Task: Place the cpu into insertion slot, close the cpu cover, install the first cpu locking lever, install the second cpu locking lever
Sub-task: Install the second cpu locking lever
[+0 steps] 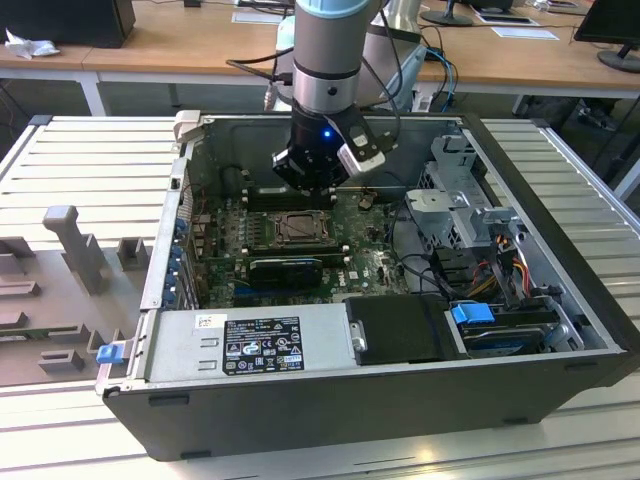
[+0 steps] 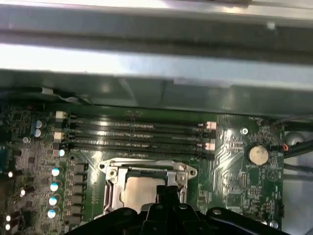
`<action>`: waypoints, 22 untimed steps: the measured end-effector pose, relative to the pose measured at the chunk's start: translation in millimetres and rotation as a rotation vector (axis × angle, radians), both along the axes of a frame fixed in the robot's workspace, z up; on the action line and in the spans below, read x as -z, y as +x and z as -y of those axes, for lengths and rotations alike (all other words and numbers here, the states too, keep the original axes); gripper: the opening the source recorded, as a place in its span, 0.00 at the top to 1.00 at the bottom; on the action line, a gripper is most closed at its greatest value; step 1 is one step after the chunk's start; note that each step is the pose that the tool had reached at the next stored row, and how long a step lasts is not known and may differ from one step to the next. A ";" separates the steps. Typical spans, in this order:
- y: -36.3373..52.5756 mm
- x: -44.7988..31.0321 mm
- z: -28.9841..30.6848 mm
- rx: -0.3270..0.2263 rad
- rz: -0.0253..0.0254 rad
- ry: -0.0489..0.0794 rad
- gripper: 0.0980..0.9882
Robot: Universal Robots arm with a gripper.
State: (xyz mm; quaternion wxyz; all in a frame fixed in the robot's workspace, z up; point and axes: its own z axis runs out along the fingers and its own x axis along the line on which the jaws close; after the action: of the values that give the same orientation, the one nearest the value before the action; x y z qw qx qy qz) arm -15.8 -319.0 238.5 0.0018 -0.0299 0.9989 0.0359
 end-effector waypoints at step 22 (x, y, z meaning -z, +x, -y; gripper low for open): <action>0.0 -11.1 43.1 0.000 0.0000 0.000 0.99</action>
State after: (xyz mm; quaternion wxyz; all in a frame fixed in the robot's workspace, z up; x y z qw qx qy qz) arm -15.8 -362.2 249.6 0.0017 -0.0298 0.9989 0.0359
